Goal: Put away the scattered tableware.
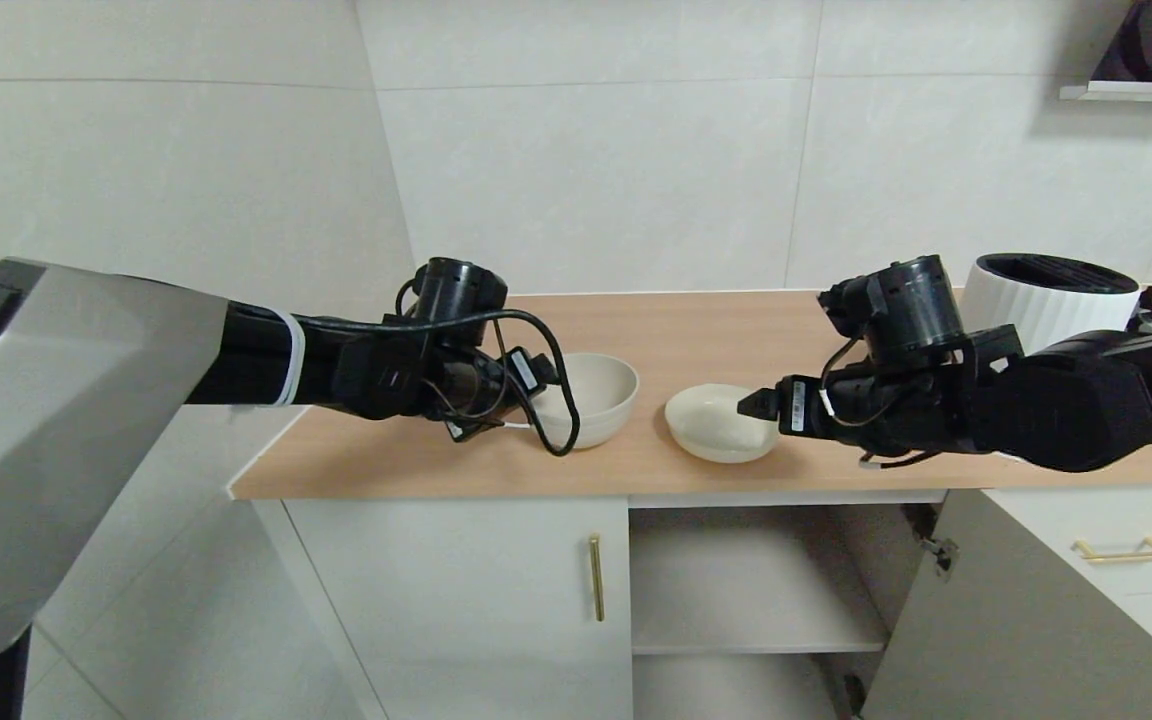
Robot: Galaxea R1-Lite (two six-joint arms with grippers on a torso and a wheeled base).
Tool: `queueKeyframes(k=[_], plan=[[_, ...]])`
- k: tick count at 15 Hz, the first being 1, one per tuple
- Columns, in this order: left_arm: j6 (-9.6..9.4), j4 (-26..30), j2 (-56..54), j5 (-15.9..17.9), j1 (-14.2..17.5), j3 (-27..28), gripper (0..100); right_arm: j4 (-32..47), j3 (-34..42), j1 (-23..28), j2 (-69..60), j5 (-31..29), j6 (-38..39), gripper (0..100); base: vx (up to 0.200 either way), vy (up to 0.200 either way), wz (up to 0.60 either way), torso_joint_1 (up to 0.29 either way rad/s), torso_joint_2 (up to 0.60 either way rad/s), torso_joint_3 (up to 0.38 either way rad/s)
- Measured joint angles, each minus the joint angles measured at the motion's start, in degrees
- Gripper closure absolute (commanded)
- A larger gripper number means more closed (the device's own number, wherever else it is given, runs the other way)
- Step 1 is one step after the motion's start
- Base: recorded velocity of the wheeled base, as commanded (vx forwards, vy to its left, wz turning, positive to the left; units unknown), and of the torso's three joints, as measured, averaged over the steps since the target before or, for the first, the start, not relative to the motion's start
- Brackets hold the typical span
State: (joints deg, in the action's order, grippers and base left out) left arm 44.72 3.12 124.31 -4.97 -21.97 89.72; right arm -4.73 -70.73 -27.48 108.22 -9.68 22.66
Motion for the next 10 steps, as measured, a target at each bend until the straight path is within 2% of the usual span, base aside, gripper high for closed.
queueKeyframes(k=[10], plan=[[0.00,0.22,0.00,-0.02,0.22,0.02,100,0.09,-1.27,0.00,0.60,-0.37,-0.04,0,0.000,0.000,0.00,0.000,0.00,0.000]])
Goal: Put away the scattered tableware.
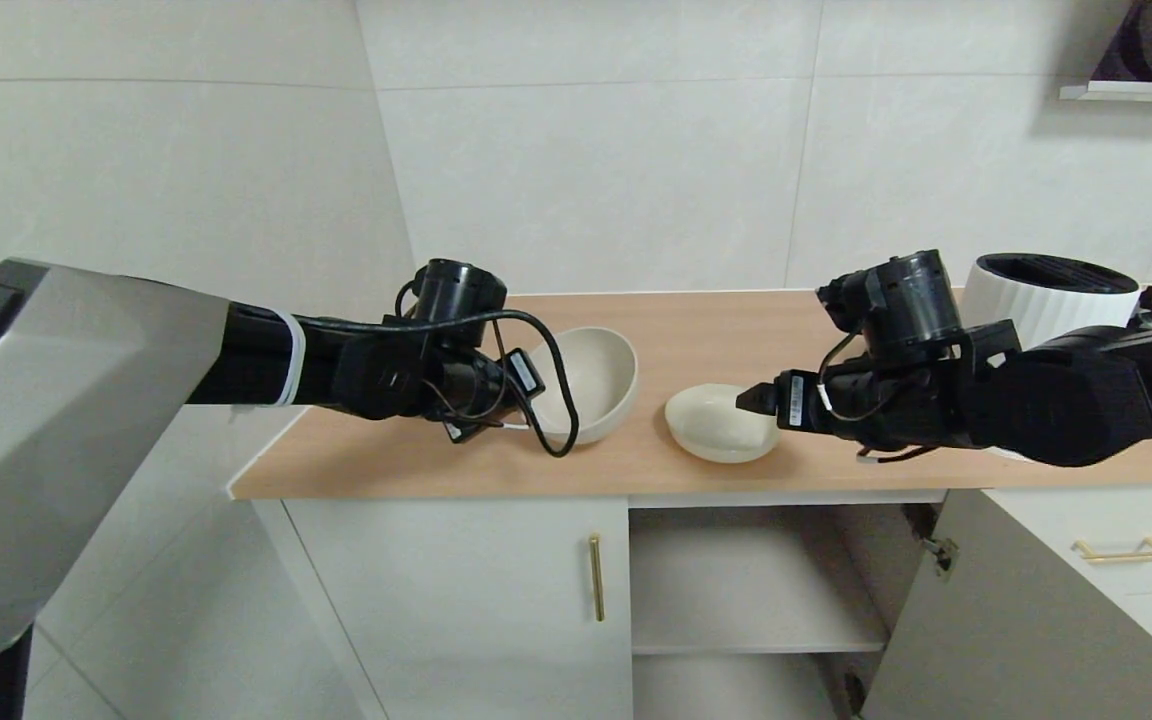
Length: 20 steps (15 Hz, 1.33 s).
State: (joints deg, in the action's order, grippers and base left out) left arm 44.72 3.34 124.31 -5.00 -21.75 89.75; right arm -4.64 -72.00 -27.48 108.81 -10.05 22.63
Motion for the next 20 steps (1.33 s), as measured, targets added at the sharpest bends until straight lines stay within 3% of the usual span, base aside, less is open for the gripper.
queueKeyframes(k=[7,17,18,20], plan=[[0.09,0.16,-1.29,-0.15,0.15,-0.41,100,0.13,-6.64,0.02,7.92,-10.67,-0.62,0,0.000,0.000,0.00,0.000,0.00,0.000],[0.20,0.54,-2.23,-0.17,0.22,-0.94,100,-0.11,-10.93,2.36,15.56,-11.41,0.06,0,0.000,0.000,0.00,0.000,0.00,0.000],[0.20,0.65,-2.23,-0.17,0.22,-0.94,100,-0.09,-11.02,2.43,15.64,-11.39,0.11,100,0.000,0.000,0.00,0.000,0.00,0.000],[0.17,0.71,-2.28,-0.17,0.22,-0.91,100,-0.11,-11.08,2.45,15.75,-11.33,0.20,100,0.000,0.000,0.00,0.000,0.00,0.000]])
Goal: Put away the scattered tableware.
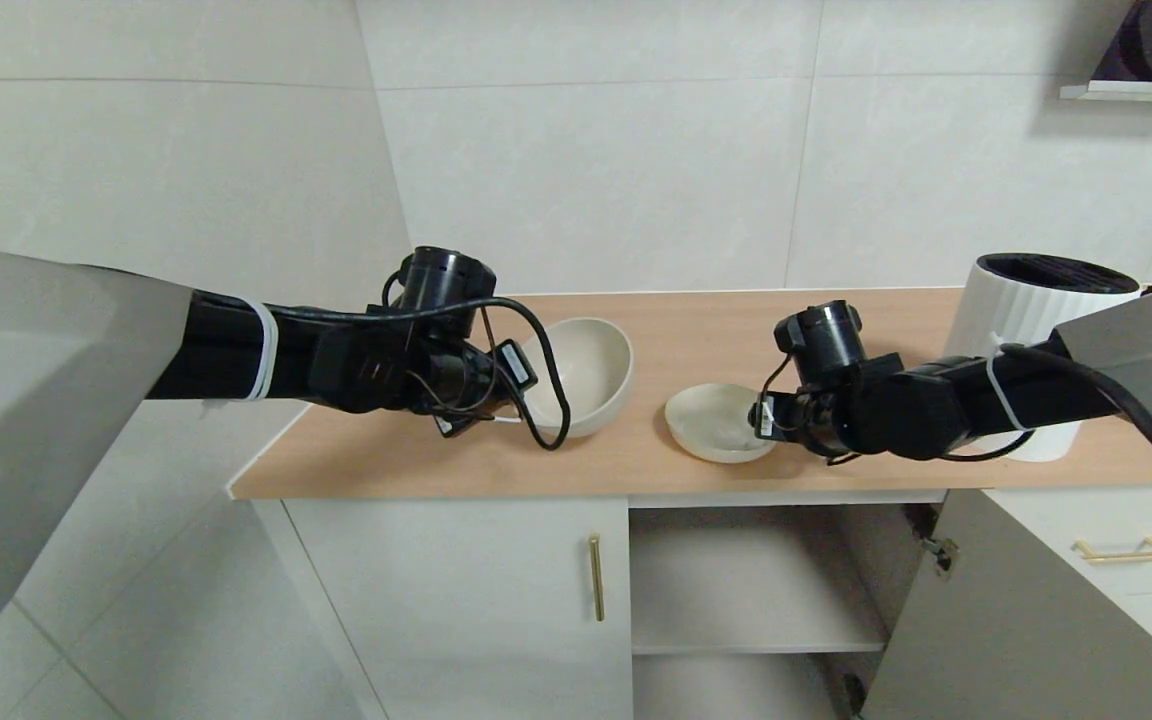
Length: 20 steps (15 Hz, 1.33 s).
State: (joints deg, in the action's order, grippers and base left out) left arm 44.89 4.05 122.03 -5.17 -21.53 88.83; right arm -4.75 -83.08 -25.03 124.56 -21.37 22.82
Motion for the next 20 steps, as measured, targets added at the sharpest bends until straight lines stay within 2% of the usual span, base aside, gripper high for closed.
queueKeyframes(k=[10,14,17,19,20], plan=[[0.05,0.07,-0.54,-0.02,0.00,-0.60,100,0.41,0.30,0.01,-0.72,0.52,1.04,100,0.000,0.000,0.00,0.000,0.00,0.000],[-0.05,-0.09,-4.58,0.02,0.00,-5.29,100,1.37,4.11,0.09,-6.56,5.03,1.48,100,0.000,0.000,0.00,0.000,0.00,0.000],[-0.60,-0.20,-11.56,0.13,0.04,-11.96,100,3.21,9.24,0.34,-15.19,9.11,1.26,100,0.000,0.000,0.00,0.000,0.00,0.000],[-2.24,-0.28,-17.15,0.28,0.00,-17.91,100,5.86,14.18,0.34,-20.92,11.03,0.99,100,0.000,0.000,0.00,0.000,0.00,0.000],[-3.67,-0.39,-19.60,0.44,-0.02,-20.76,100,6.25,15.86,0.34,-23.13,11.93,0.88,100,0.000,0.000,0.00,0.000,0.00,0.000]])
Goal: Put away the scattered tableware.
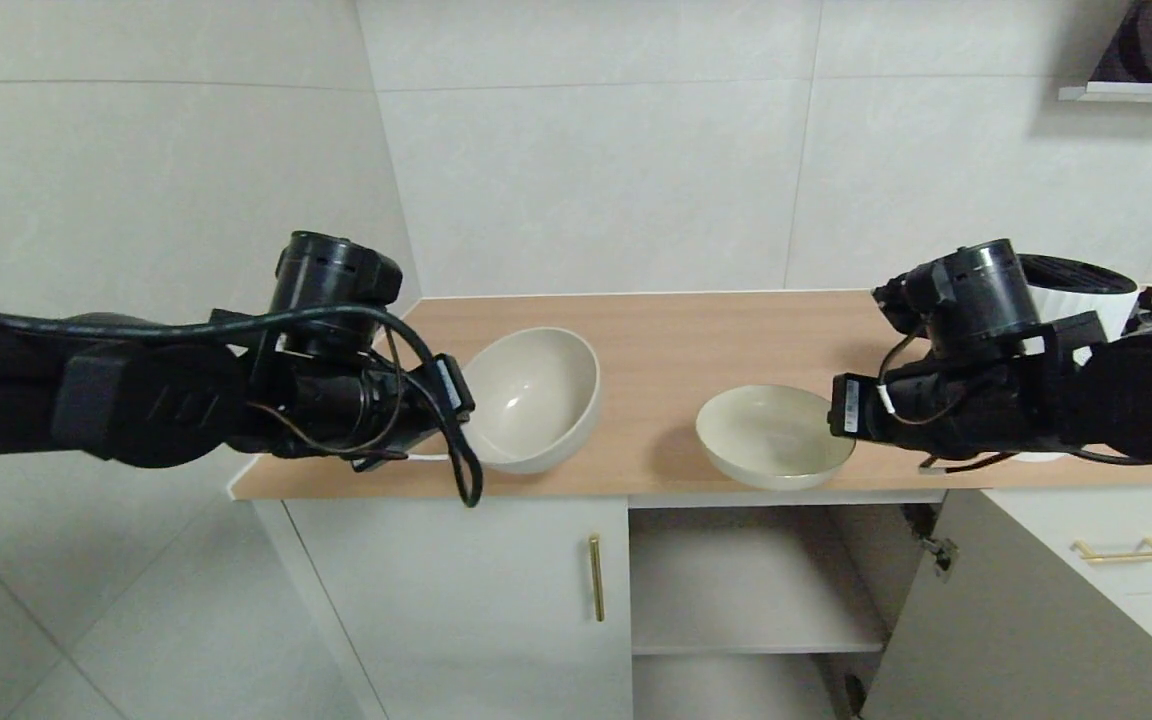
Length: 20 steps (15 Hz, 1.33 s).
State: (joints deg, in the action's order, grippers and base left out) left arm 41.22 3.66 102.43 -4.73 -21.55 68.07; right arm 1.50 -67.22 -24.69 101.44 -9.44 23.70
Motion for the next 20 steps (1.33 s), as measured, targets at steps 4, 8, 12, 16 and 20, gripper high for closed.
queueKeyframes(k=[4,8,12,16,20], plan=[[-5.64,-0.07,-8.63,1.87,0.00,-10.97,100,4.24,6.45,0.44,-7.56,9.81,-0.16,100,0.000,0.000,0.00,0.000,0.00,0.000],[-7.39,-0.32,-12.30,4.63,-0.63,-14.71,100,4.19,11.76,1.27,-9.02,11.20,-4.07,100,0.000,0.000,0.00,0.000,0.00,0.000],[-7.52,-0.40,-12.57,4.94,-1.40,-15.18,100,4.13,12.57,1.27,-8.47,11.18,-4.19,100,-0.050,0.000,0.00,0.004,0.00,0.001],[-7.50,-0.38,-11.85,5.24,-1.46,-15.09,100,4.18,12.64,1.23,-7.80,10.63,-4.19,100,0.000,0.000,0.00,0.000,0.00,0.000],[-7.50,-0.43,-11.25,5.24,-1.46,-14.93,100,3.34,12.62,1.23,-7.09,9.98,-4.19,100,0.000,0.000,0.00,0.000,0.00,0.000]])
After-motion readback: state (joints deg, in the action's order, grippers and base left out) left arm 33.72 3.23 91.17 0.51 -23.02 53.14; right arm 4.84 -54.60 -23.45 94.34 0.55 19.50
